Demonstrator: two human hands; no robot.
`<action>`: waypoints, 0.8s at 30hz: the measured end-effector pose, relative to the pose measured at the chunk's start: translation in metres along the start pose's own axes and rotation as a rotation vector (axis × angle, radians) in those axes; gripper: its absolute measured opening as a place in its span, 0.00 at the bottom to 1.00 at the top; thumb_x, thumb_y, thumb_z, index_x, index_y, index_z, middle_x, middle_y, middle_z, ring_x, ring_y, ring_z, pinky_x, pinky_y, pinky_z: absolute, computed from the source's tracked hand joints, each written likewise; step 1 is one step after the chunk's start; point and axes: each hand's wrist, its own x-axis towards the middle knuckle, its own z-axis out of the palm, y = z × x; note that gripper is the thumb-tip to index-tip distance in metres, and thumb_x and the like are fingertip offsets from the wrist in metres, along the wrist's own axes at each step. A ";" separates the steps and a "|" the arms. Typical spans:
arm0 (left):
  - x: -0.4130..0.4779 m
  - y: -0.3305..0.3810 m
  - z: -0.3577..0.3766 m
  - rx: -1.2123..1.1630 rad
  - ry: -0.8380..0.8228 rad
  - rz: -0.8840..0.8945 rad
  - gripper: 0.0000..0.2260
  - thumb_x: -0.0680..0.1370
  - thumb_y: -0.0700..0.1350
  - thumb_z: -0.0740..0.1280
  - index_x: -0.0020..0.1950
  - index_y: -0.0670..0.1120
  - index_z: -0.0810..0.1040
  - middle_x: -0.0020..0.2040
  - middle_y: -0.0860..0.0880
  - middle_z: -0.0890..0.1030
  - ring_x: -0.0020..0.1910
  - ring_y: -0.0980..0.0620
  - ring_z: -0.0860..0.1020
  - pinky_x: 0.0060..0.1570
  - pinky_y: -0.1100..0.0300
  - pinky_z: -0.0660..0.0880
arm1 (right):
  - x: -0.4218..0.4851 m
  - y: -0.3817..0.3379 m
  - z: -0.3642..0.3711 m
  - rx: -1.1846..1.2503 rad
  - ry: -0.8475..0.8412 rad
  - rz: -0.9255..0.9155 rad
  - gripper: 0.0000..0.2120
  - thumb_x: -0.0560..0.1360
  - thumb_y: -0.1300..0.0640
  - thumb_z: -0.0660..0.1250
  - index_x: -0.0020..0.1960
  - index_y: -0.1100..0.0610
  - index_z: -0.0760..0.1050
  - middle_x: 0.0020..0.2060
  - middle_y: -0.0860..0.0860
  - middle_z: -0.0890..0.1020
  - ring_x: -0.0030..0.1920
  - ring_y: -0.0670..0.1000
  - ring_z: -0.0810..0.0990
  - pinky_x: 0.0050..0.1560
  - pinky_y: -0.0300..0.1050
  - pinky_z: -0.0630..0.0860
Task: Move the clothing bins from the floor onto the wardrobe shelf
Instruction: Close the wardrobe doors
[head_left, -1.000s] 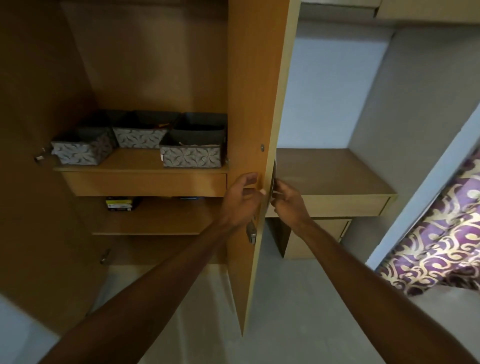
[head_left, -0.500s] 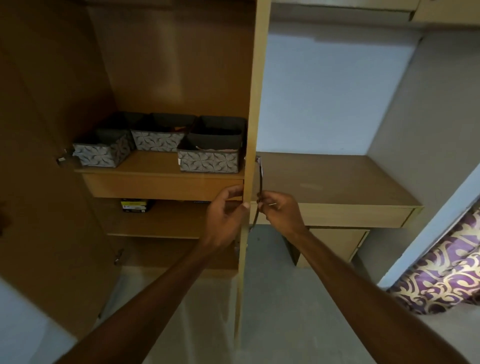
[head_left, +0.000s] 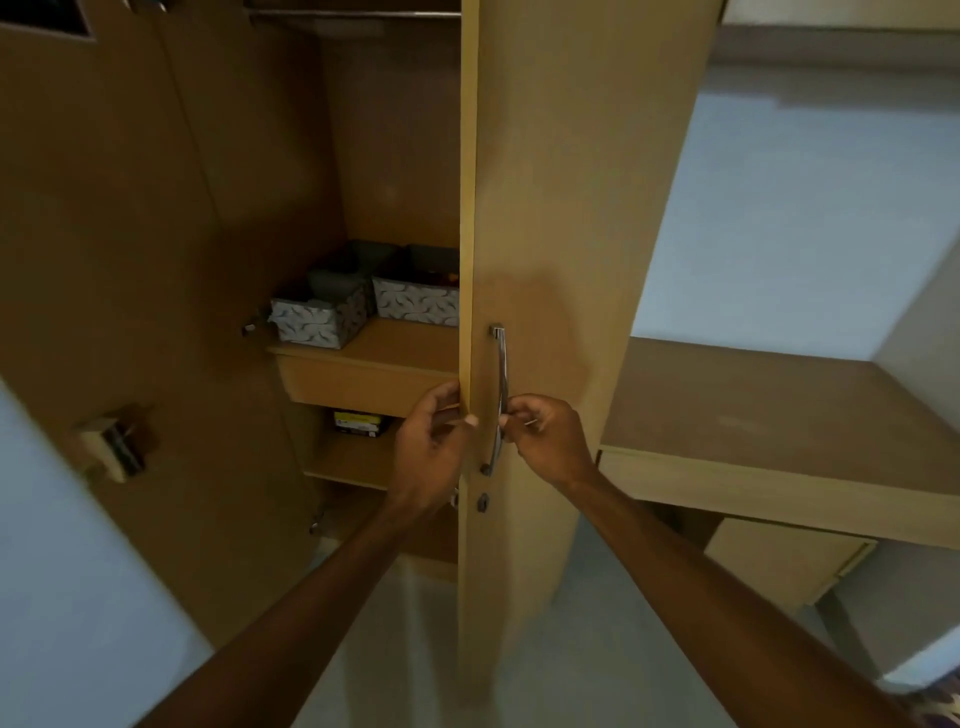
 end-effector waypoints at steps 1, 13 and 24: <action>0.007 -0.002 -0.006 0.012 0.001 -0.008 0.17 0.78 0.42 0.67 0.67 0.50 0.73 0.60 0.57 0.80 0.59 0.58 0.78 0.57 0.57 0.77 | 0.007 0.001 0.009 -0.008 0.004 -0.001 0.03 0.72 0.55 0.71 0.44 0.51 0.82 0.34 0.46 0.83 0.36 0.48 0.83 0.41 0.47 0.80; 0.107 -0.028 -0.063 0.019 -0.105 -0.067 0.13 0.83 0.47 0.59 0.66 0.56 0.73 0.60 0.59 0.79 0.58 0.66 0.77 0.57 0.62 0.73 | 0.097 0.002 0.093 -0.149 0.046 -0.027 0.08 0.72 0.53 0.70 0.36 0.56 0.78 0.29 0.50 0.81 0.33 0.51 0.80 0.38 0.51 0.79; 0.198 -0.049 -0.079 0.010 -0.126 -0.136 0.15 0.84 0.55 0.48 0.54 0.63 0.74 0.51 0.63 0.78 0.48 0.76 0.75 0.52 0.63 0.72 | 0.188 0.018 0.135 -0.138 0.038 -0.038 0.08 0.72 0.52 0.70 0.38 0.55 0.80 0.29 0.50 0.82 0.32 0.50 0.81 0.36 0.49 0.79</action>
